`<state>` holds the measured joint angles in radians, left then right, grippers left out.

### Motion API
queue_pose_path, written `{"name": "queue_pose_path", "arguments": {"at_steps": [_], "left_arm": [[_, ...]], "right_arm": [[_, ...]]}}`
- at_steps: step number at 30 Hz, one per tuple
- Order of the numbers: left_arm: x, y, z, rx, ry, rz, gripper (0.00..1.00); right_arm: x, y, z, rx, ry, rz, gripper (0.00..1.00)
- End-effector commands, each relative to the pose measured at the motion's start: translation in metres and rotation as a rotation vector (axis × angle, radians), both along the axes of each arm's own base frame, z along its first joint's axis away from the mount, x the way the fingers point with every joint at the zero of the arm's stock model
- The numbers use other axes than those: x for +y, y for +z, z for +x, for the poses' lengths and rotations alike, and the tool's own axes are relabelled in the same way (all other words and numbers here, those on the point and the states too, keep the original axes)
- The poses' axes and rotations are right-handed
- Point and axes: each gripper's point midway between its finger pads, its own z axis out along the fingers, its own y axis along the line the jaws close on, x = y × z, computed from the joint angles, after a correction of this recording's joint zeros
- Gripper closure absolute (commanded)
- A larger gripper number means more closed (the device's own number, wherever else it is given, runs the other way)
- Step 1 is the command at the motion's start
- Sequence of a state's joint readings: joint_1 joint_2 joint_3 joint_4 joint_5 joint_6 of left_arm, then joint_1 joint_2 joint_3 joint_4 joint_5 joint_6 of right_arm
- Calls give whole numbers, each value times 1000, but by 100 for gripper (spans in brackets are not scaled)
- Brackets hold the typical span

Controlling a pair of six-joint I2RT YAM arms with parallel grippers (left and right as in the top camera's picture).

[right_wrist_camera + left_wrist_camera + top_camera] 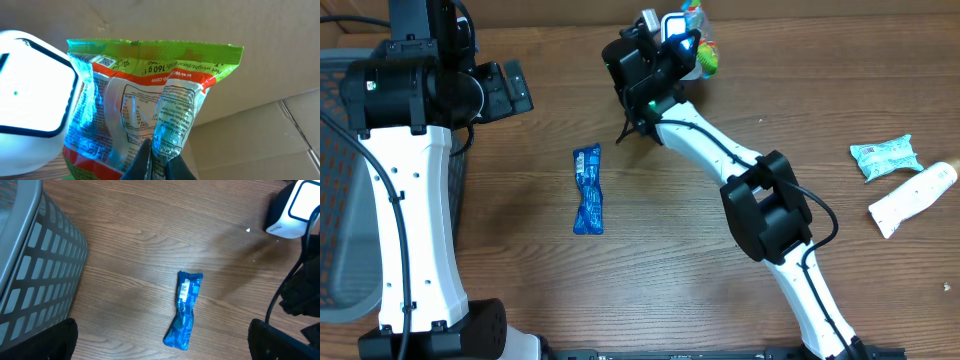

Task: Scan the item barcode
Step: 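Hold the Haribo bag in front of the scanner window, then carry the Haribo bag right and drop it near the wipes pack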

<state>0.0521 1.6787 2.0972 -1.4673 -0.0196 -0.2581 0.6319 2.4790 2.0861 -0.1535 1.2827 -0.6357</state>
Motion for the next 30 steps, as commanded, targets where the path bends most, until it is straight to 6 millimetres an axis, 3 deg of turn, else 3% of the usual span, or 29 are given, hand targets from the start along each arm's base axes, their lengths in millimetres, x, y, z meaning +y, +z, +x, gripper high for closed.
{"name": "queue_pose_path", "arguments": {"at_steps": [1, 12, 16, 20, 22, 26, 30], "left_arm": [[-1, 7, 1, -22, -13, 13, 0], [-1, 7, 1, -23, -13, 13, 0], [-1, 7, 1, -22, -13, 13, 0], [-1, 7, 1, -22, -13, 12, 0], [-1, 7, 1, -22, -13, 13, 0], [-1, 7, 1, -22, -13, 13, 0], [-1, 7, 1, -23, -13, 13, 0]], "right_arm": [[0, 11, -2, -24, -9, 10, 96], [4, 13, -8, -46, -25, 16, 96], [21, 32, -19, -91, 0, 61, 96], [41, 65, -36, -74, 86, 91, 96], [51, 76, -47, -41, 155, 142, 97], [69, 80, -76, 119, 322, 369, 96], [70, 87, -105, 259, 390, 675, 96]]}}
